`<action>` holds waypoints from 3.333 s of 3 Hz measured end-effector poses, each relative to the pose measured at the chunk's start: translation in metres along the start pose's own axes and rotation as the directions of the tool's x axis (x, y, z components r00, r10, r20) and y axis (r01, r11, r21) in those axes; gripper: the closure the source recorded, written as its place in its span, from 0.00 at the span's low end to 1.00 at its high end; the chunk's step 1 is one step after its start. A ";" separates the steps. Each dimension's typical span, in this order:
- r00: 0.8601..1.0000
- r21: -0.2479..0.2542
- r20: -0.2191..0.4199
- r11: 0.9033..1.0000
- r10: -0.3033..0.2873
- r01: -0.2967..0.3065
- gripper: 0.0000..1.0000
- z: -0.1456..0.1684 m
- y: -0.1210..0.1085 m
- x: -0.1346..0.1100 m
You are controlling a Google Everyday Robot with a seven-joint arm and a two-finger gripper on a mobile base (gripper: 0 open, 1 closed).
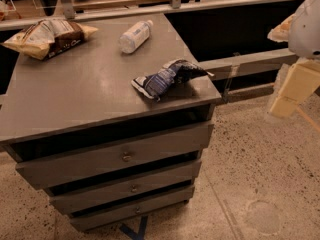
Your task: Pick blue plastic bottle
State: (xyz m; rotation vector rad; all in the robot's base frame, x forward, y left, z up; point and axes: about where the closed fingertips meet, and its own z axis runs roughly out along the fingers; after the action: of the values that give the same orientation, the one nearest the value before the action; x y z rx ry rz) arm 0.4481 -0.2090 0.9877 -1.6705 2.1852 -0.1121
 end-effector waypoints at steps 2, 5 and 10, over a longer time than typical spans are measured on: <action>0.934 0.026 0.308 0.979 0.183 -0.200 0.00 0.023 -0.071 -0.043; 0.704 -0.023 0.573 0.866 0.420 -0.499 0.00 0.084 -0.145 -0.163; 0.551 -0.014 0.644 0.728 0.531 -0.685 0.00 0.147 -0.146 -0.217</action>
Offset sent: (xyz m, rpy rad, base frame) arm 0.1474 0.0408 0.0253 0.5855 -0.2037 -0.1748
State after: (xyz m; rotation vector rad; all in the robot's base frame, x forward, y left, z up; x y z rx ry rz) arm 0.6791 -0.0218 0.9501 -0.5740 1.9798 0.3139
